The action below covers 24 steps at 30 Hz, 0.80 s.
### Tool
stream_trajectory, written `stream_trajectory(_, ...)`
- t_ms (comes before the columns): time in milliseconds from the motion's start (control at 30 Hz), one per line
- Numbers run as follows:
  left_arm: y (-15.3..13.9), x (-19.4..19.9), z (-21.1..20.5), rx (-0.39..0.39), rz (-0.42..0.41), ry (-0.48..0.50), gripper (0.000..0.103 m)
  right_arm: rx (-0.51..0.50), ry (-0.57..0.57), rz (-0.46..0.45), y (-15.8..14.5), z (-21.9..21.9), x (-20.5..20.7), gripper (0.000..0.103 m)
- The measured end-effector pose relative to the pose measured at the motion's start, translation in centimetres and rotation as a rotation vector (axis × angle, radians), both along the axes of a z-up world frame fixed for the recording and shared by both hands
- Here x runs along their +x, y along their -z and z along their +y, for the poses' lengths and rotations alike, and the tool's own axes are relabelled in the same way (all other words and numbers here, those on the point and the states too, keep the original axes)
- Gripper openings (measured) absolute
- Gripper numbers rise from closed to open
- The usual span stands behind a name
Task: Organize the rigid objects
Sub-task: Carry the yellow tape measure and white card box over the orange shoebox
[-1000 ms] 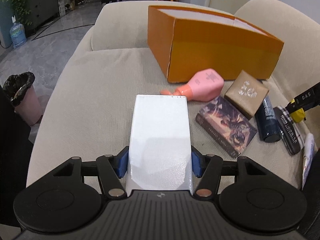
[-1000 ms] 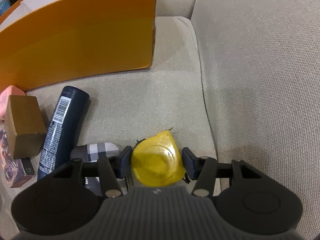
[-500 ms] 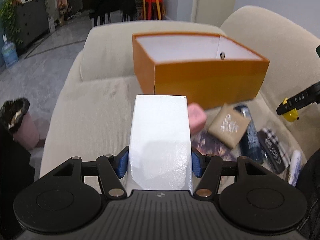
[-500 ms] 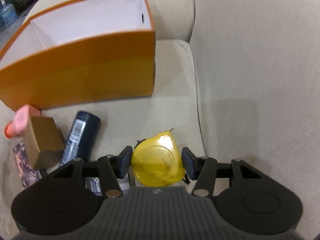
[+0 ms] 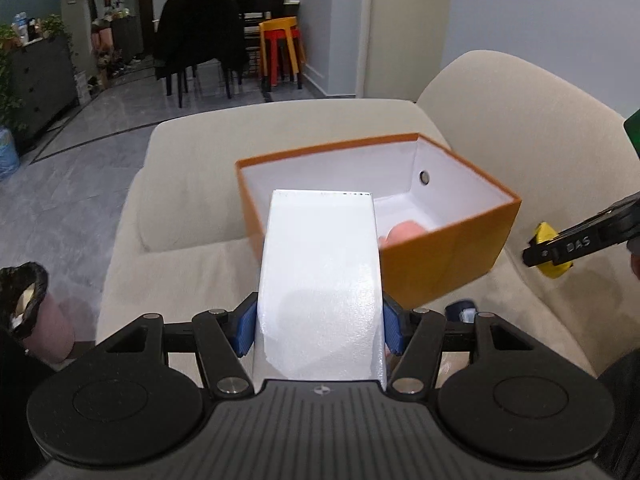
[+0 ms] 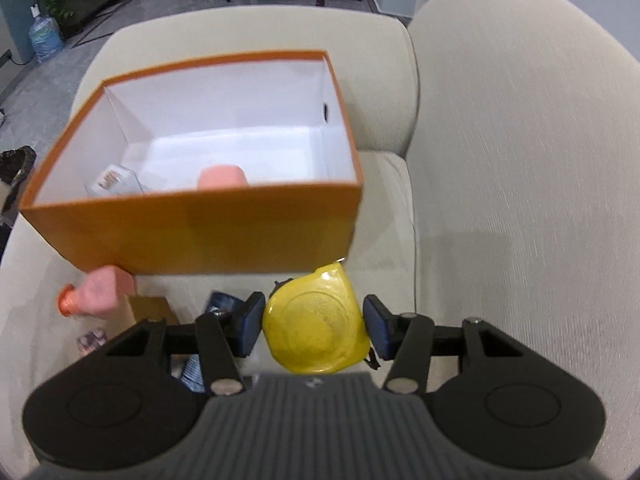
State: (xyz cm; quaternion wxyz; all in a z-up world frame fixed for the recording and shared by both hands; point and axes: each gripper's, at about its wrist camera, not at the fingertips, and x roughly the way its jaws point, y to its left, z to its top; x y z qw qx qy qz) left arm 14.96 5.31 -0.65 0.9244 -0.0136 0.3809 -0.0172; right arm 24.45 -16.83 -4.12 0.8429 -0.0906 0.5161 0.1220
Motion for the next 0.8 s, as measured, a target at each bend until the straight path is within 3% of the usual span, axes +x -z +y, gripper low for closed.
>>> stream_trajectory(467, -2.3, 8.1, -0.9, -0.020, 0.024, 0.077, 0.069, 0.053, -0.059, -0.078, -4.5, 3.6, 4.2, 0.053)
stream_trajectory(800, -1.6, 11.8, -1.4, -0.071, 0.061, 0.085, 0.069, 0.049, -0.074, -0.082, -4.1, 5.6, 7.4, 0.053)
